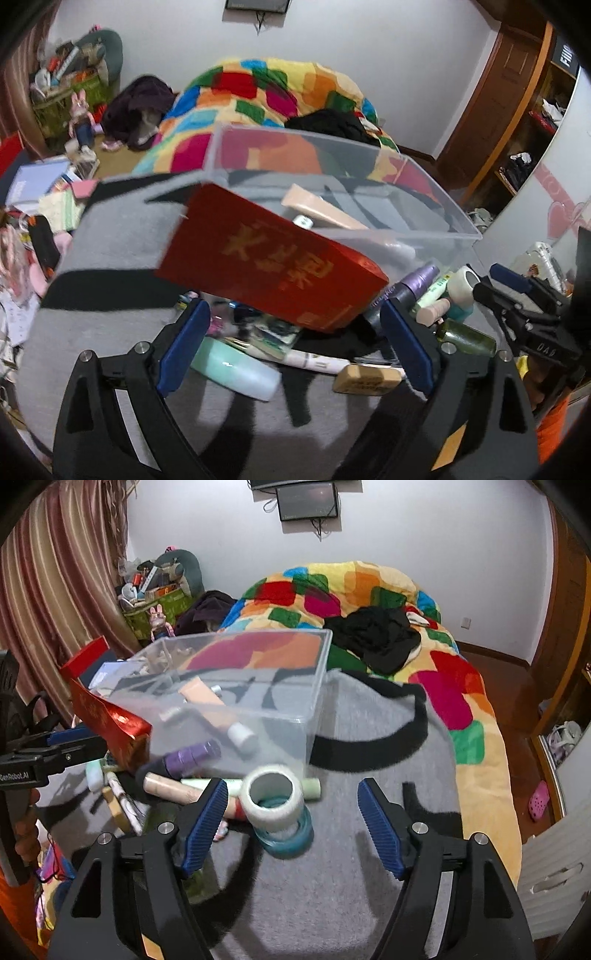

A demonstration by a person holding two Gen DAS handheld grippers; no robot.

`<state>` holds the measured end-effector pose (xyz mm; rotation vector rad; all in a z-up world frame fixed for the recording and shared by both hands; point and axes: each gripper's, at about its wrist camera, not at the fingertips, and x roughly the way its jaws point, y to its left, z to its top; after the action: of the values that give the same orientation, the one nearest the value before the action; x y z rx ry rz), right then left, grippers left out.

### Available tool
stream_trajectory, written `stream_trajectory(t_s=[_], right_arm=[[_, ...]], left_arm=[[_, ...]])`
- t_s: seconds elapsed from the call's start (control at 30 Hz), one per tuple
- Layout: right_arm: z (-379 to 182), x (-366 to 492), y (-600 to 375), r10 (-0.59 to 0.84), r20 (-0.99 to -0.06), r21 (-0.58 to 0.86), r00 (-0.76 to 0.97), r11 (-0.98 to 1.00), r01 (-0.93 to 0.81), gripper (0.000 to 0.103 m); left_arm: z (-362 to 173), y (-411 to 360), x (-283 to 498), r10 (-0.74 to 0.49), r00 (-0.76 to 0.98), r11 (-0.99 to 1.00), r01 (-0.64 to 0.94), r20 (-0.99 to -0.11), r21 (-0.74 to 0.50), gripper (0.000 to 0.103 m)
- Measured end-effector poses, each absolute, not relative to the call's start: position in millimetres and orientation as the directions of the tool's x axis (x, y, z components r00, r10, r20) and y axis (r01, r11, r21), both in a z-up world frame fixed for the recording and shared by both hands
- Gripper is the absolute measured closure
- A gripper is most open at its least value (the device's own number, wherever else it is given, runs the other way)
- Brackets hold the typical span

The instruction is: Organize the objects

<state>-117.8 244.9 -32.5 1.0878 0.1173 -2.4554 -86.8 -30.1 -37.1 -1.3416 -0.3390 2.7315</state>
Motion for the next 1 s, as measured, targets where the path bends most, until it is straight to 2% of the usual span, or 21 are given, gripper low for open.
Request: stream_trajectory(t_s=[0.23, 0.27, 0.4, 0.47, 0.6, 0.73, 0.83, 0.9, 0.93, 1.0], right_arm=[[-42.7, -120.9, 243.5, -0.387, -0.722, 0.128, -0.574, -0.89, 0.438, 0.034], [-43.8, -121.5, 242.7, -0.393, -0.722, 0.135, -0.569, -0.887, 0.442, 0.036], [-47.5, -119.9, 237.0, -0.407, -0.727, 0.134, -0.554, -0.875, 0.466, 0.06], [-48.4, -117.7, 235.3, -0.412, -0.727, 0.134, -0.55, -0.87, 0.475, 0.067], [-48.6, -113.7, 233.3, -0.412, -0.721, 0.123, -0.557, -0.867, 0.482, 0.067], [-46.9, -109.3, 231.4, -0.415, -0.712, 0.112, -0.566, -0.864, 0.491, 0.067], [-44.7, -107.7, 230.5, -0.419, -0.706, 0.109, -0.571, -0.861, 0.497, 0.067], [-42.8, -106.5, 230.4, -0.419, -0.701, 0.105, -0.576, -0.861, 0.498, 0.067], [-41.7, -105.9, 230.6, -0.42, -0.699, 0.105, -0.578, -0.861, 0.498, 0.067], [-38.6, -105.0, 232.0, -0.425, -0.692, 0.108, -0.583, -0.86, 0.499, 0.067]], left_arm=[[-45.1, -17.8, -95.0, 0.215, -0.594, -0.957, 0.031, -0.775, -0.289, 0.009], [-44.9, -15.1, -96.4, 0.214, -0.594, -0.958, 0.03, -0.776, -0.286, 0.009], [-44.5, -9.2, -101.6, 0.212, -0.598, -0.955, 0.041, -0.773, -0.294, 0.008], [-44.5, -9.6, -103.3, 0.212, -0.605, -0.95, 0.058, -0.768, -0.308, 0.008], [-44.2, -11.6, -104.4, 0.207, -0.621, -0.94, 0.088, -0.756, -0.33, 0.008], [-42.9, -12.7, -99.0, 0.19, -0.64, -0.939, 0.103, -0.745, -0.329, 0.027], [-39.8, -13.7, -93.2, 0.196, -0.654, -0.936, 0.099, -0.731, -0.339, 0.036], [-38.1, -12.6, -90.7, 0.217, -0.652, -0.932, 0.083, -0.726, -0.353, 0.049], [-37.2, -11.3, -89.6, 0.223, -0.65, -0.933, 0.074, -0.727, -0.353, 0.061], [-35.5, -8.8, -87.0, 0.229, -0.649, -0.936, 0.059, -0.726, -0.347, 0.069]])
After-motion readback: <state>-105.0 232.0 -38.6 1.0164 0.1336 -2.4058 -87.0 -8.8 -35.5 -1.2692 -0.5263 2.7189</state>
